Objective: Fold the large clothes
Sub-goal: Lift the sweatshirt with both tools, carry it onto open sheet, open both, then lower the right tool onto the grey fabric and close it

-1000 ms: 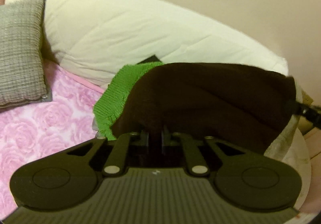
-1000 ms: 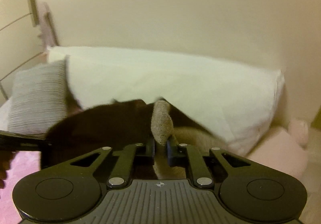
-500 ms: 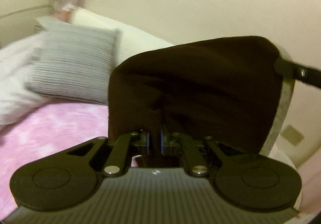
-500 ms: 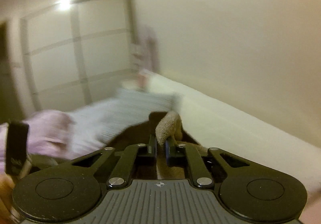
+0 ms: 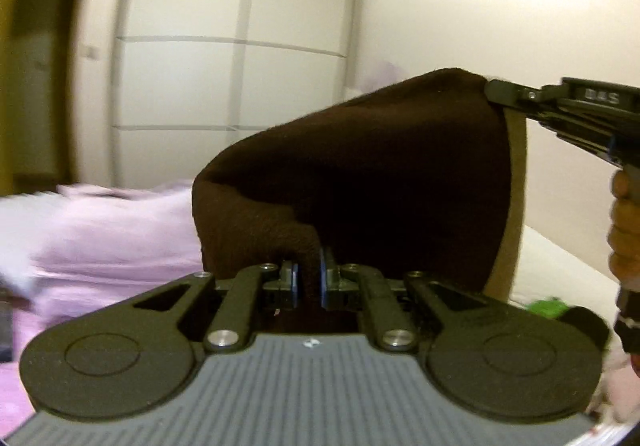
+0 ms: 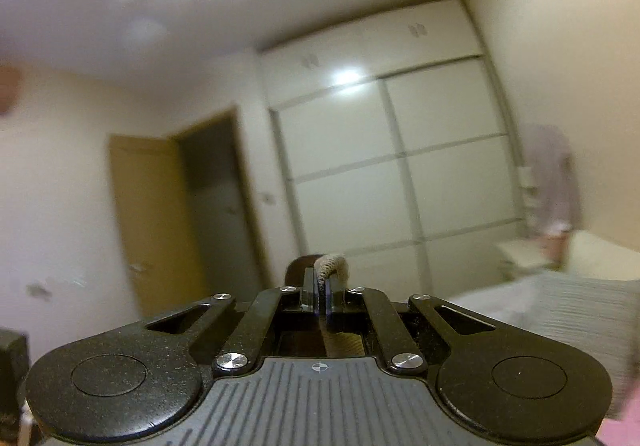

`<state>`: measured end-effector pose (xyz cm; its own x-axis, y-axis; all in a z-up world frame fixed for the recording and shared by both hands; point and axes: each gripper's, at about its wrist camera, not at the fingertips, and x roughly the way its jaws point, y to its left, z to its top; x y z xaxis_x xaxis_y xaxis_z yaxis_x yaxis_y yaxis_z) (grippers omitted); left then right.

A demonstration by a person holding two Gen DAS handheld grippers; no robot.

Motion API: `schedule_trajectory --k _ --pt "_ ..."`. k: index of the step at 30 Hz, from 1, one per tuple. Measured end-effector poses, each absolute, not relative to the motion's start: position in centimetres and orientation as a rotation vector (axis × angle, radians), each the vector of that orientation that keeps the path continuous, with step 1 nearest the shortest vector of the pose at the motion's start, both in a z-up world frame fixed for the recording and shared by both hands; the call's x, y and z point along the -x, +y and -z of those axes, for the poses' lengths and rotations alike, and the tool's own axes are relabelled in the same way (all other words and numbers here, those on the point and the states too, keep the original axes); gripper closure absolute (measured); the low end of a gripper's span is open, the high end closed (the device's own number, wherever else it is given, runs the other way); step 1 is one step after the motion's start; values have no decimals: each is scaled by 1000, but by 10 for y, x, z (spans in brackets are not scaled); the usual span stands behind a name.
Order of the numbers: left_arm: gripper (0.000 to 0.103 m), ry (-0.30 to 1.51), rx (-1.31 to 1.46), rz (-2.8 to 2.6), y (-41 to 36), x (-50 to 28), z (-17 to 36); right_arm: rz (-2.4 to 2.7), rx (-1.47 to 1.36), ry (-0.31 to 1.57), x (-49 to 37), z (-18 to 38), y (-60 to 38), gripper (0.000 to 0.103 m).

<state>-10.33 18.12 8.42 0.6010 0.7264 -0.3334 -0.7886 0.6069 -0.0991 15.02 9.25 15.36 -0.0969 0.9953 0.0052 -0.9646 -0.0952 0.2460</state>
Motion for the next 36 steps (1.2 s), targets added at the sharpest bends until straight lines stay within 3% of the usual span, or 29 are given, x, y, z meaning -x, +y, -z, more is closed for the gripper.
schedule_trajectory --k 4,5,6,7,8,9,12,20,24,36 --pt "93 285 267 -1000 175 162 -88 -1734 -272 258 -95 -160 128 101" --pt "90 312 293 -1028 175 173 -84 -1754 -265 256 -83 -155 133 89" --pt "80 362 344 -1052 178 184 -75 -1748 -197 269 -68 -154 140 74" --pt "73 405 390 -1061 180 191 -65 -1732 -100 290 -59 -148 150 36" --pt "72 446 433 -1069 180 197 -54 -1714 -19 313 -48 -136 153 22" --pt "72 491 468 -1083 178 203 -40 -1710 40 340 -41 -121 149 22" --pt "54 628 518 -1132 167 226 -9 -1687 248 494 -25 -67 159 22" --pt "49 800 696 -1196 97 291 57 -1643 538 811 -7 55 74 22" --pt "38 817 701 -1199 85 285 67 -1658 605 849 1 66 50 22" --pt "31 854 712 -1215 18 262 77 -1683 692 851 -4 74 -11 22"
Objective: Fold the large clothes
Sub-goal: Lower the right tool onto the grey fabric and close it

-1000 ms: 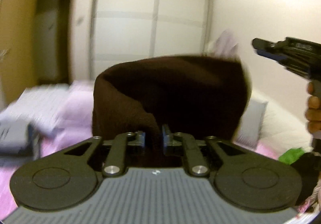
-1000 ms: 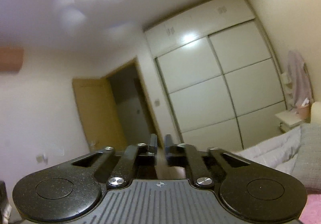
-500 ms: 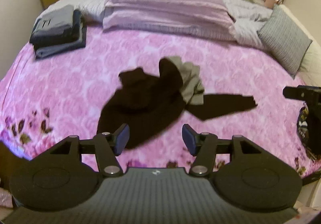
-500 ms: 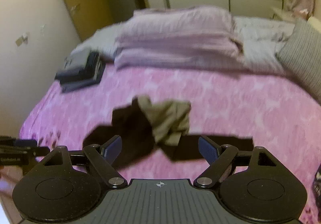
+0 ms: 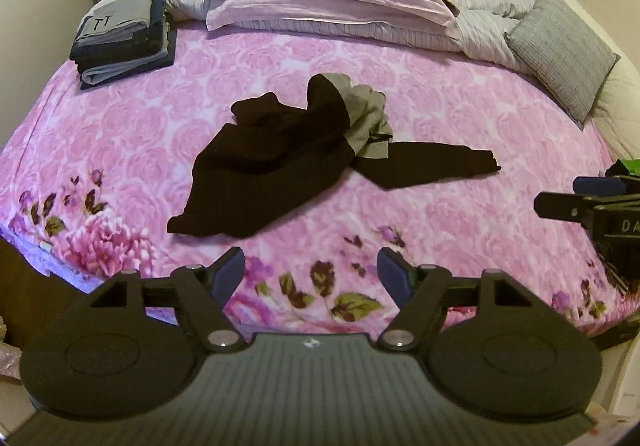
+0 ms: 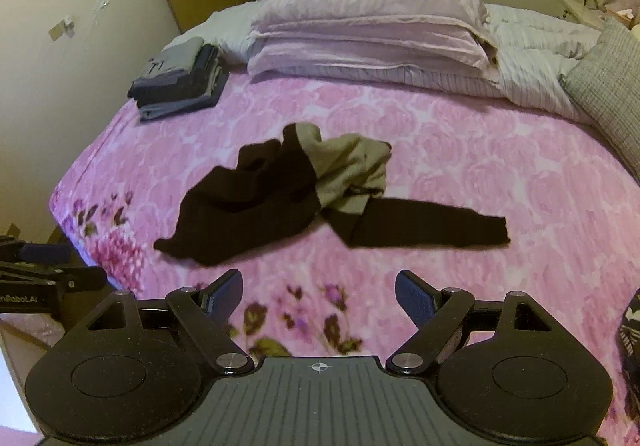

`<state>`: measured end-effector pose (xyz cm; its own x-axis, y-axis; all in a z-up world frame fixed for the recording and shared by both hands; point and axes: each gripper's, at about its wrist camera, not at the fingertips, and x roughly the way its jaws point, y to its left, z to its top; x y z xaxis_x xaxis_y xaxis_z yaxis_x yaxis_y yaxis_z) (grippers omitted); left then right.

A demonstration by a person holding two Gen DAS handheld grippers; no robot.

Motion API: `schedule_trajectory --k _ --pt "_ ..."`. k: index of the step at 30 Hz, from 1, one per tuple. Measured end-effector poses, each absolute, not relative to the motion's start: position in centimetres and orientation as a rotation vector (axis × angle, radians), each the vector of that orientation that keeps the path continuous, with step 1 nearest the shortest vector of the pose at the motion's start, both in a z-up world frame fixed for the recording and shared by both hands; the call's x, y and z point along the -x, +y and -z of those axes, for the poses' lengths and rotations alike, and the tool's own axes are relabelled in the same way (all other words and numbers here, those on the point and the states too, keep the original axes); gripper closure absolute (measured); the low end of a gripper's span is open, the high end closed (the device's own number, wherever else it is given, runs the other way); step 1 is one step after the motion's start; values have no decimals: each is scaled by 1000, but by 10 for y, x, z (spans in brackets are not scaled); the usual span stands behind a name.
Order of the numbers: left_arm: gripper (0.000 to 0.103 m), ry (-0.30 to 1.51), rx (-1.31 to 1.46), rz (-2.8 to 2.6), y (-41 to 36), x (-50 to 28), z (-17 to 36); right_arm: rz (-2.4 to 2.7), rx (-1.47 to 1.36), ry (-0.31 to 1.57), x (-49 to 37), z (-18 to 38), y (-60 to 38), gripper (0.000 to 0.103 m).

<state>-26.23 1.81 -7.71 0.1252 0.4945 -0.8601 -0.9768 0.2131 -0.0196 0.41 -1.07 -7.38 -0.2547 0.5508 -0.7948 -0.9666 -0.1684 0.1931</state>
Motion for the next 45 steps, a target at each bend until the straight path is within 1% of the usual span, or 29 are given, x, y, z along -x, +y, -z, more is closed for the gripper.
schedule_trajectory --k 10,17,22,28,35,45 --pt "18 840 682 -1227 -18 254 67 -1701 727 830 -5 74 -46 22" --pt "16 847 678 -1208 -13 254 67 -1699 735 823 -2 73 -48 22" --pt "15 860 688 -1171 3 261 77 -1668 749 834 5 77 -43 22" --pt "15 882 698 -1112 46 283 93 -1603 747 848 24 83 -19 22" --pt "15 921 684 -1040 127 330 108 -1493 711 896 61 93 33 22" --pt "15 978 715 -1035 249 420 145 -1345 619 1017 117 136 110 22"
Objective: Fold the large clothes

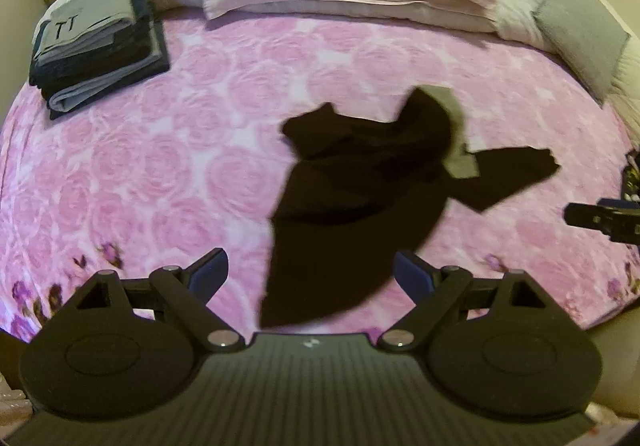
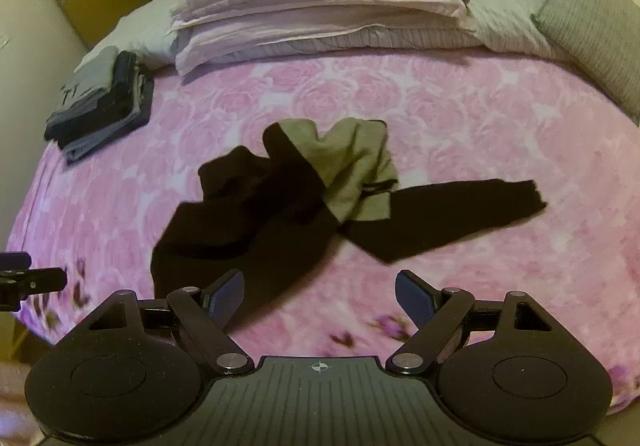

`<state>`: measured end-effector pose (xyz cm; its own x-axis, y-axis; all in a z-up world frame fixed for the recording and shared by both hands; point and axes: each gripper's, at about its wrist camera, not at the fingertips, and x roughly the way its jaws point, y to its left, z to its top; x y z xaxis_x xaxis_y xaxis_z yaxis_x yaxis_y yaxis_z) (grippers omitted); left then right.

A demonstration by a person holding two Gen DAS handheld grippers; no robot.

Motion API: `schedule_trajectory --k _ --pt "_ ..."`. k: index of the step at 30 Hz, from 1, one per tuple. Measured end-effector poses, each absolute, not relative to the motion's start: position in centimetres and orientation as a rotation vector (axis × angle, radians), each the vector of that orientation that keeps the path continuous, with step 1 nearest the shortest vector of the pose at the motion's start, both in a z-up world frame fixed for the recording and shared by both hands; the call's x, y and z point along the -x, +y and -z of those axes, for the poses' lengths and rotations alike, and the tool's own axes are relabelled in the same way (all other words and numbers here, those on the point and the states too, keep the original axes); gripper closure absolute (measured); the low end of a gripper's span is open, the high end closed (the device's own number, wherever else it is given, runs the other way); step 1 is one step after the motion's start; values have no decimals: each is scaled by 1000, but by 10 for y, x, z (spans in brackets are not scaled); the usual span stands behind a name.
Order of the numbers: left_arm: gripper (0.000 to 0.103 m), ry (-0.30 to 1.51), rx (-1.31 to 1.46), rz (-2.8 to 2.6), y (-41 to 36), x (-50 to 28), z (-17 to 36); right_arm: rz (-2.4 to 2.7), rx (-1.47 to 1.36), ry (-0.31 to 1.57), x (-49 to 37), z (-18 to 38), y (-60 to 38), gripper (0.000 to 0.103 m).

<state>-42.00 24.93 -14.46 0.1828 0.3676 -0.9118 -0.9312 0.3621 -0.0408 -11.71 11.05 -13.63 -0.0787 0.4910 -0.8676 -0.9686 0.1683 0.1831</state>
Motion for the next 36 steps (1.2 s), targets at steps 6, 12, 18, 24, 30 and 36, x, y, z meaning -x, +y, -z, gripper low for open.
schedule_trajectory --k 6,12,18,24,30,36 --pt "16 984 729 -1080 311 464 172 -1282 563 1049 143 170 155 23" --pt "16 977 773 -1118 361 488 201 -1201 475 1068 157 217 211 23" --pt "17 1002 770 -1105 386 493 228 -1083 392 1075 157 263 266 27" --pt "27 1025 764 -1053 395 489 246 -1107 324 1104 141 288 271 100" --pt "31 1024 727 -963 399 470 247 -1047 315 1034 90 247 168 101" --pt "32 1007 672 -830 395 420 247 -608 284 1014 -14 227 50 101"
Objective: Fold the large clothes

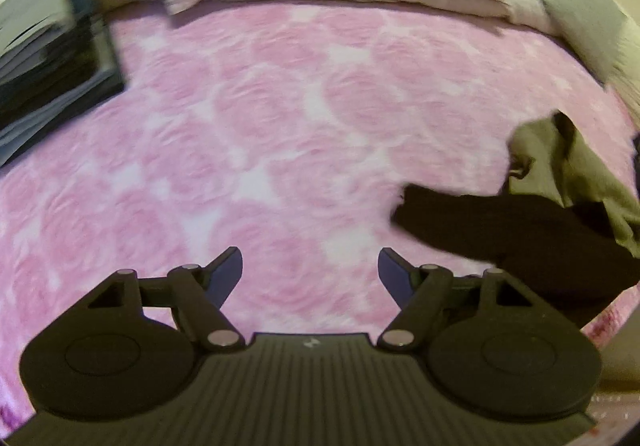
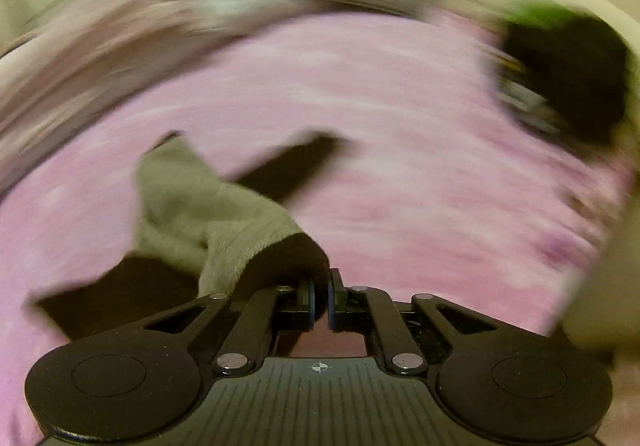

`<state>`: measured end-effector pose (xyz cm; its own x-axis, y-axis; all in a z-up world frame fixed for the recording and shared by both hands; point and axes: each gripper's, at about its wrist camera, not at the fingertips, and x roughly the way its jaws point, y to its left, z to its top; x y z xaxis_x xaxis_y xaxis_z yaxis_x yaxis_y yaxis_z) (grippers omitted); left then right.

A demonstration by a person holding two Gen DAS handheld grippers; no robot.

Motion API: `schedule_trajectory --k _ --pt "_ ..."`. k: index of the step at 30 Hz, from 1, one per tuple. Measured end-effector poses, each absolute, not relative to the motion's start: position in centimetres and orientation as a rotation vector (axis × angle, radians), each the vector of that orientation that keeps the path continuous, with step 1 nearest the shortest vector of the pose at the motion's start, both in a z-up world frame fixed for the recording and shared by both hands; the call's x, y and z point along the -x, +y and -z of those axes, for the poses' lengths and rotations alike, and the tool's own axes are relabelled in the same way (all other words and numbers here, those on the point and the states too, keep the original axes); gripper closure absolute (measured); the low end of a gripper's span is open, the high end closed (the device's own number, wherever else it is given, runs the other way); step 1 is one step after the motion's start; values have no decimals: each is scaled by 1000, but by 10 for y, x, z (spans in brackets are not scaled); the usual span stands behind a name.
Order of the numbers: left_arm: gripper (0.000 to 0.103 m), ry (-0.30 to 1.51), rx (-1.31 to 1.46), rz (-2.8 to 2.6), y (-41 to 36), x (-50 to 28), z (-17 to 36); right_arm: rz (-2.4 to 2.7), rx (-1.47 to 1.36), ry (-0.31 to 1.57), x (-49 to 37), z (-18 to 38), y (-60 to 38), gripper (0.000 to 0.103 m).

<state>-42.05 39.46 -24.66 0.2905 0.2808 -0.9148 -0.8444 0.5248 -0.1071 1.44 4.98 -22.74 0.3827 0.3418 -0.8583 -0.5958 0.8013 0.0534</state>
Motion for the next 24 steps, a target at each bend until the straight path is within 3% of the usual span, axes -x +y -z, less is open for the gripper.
schedule_trajectory --k 4,5,6,8,9,15,24 --pt "32 1004 618 -733 385 381 248 -352 195 1057 -58 230 -1 99" --pt "32 1008 605 -716 382 371 251 -365 188 1036 -57 226 -7 94" --pt "32 1013 597 -704 381 362 253 -381 203 1015 -54 223 -6 88" --pt "32 1028 575 -667 379 340 260 -442 234 996 -44 221 3 53" --pt "32 1032 560 -648 379 329 263 -470 240 979 -39 221 9 50" --pt "32 1042 477 -567 381 256 278 -587 222 983 -41 249 68 44" --pt "32 1098 426 -481 379 176 321 -638 399 1053 -91 356 120 42"
